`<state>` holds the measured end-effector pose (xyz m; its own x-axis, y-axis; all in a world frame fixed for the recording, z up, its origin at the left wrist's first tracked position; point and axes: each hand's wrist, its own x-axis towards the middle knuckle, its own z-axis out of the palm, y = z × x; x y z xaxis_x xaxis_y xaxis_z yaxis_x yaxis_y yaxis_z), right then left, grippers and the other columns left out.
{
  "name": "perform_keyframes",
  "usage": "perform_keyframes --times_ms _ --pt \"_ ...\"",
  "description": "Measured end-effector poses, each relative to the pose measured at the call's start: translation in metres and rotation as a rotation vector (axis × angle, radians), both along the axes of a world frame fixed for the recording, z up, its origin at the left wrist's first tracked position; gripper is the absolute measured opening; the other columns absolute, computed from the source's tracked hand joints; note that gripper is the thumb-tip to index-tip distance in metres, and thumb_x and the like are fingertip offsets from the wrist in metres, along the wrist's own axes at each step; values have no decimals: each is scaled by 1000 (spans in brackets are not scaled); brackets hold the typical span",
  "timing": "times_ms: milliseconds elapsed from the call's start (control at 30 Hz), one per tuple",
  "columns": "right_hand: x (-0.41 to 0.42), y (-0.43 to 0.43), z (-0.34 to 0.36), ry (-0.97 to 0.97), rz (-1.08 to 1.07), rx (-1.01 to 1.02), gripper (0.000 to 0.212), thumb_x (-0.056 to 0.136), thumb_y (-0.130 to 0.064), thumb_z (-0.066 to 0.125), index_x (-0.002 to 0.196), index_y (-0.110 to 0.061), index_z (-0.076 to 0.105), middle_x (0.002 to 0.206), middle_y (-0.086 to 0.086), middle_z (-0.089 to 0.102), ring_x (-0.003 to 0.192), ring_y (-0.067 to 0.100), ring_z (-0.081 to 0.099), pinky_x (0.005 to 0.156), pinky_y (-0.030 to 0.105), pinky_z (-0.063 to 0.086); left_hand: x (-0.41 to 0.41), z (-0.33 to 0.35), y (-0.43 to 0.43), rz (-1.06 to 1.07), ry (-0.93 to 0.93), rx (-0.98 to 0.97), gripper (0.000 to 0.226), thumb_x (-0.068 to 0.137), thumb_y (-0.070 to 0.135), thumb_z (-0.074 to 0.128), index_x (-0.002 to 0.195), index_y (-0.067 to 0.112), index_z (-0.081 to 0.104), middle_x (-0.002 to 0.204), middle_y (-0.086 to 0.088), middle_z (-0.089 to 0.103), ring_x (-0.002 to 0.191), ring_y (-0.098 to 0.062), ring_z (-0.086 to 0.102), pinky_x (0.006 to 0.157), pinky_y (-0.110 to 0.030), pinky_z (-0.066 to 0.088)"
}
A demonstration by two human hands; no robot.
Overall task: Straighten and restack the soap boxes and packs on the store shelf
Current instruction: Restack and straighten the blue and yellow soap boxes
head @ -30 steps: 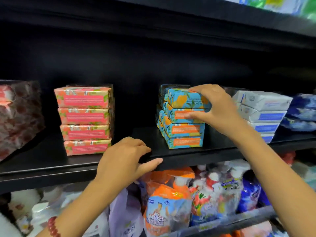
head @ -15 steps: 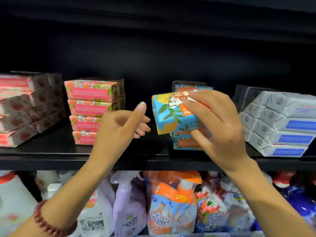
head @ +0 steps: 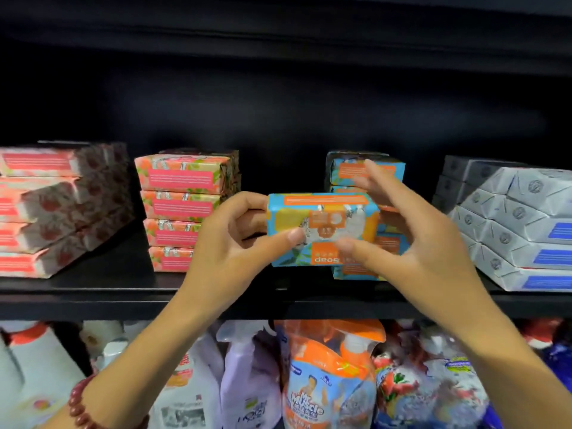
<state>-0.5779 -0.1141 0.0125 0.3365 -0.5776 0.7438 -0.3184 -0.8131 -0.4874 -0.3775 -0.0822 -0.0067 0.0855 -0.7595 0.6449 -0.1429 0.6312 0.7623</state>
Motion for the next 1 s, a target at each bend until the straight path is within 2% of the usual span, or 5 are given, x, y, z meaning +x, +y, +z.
perform_keyframes --times_ms 200,367,500,733,1000 --pt "3 0 4 110 18 -56 45 72 -34 76 114 -23 61 109 -21 59 103 -5 54 83 6 40 4 1 0 -74 -95 -53 35 75 23 78 100 13 54 100 10 70 96 -8 67 73 -16 52" --pt "12 0 -14 57 -24 -345 28 74 -10 68 101 -5 63 103 -3 61 102 -1 52 90 9 36 12 7 -6 -28 -156 76 53 61 51 65 103 20 63 100 10 70 95 -7 66 72 -17 50" --pt "13 -2 -23 48 -23 -450 29 72 10 60 100 -1 61 108 2 57 110 9 52 97 17 38 13 5 -7 -112 -265 115 52 55 41 80 102 24 64 97 7 72 88 -10 69 68 -16 52" --pt "-7 3 -18 59 62 -10 90 60 -48 78 139 -27 38 141 -14 39 131 6 39 104 21 37 13 -1 -4 64 -426 -182 63 59 38 81 113 21 54 109 11 62 107 -15 61 87 -29 53" --pt "3 3 -6 164 -120 83 68 64 -44 75 127 -32 52 119 -24 53 109 -12 47 89 3 36 6 -15 -10 171 -507 -476 52 73 27 75 116 13 51 124 0 56 122 -17 50 100 -38 43"
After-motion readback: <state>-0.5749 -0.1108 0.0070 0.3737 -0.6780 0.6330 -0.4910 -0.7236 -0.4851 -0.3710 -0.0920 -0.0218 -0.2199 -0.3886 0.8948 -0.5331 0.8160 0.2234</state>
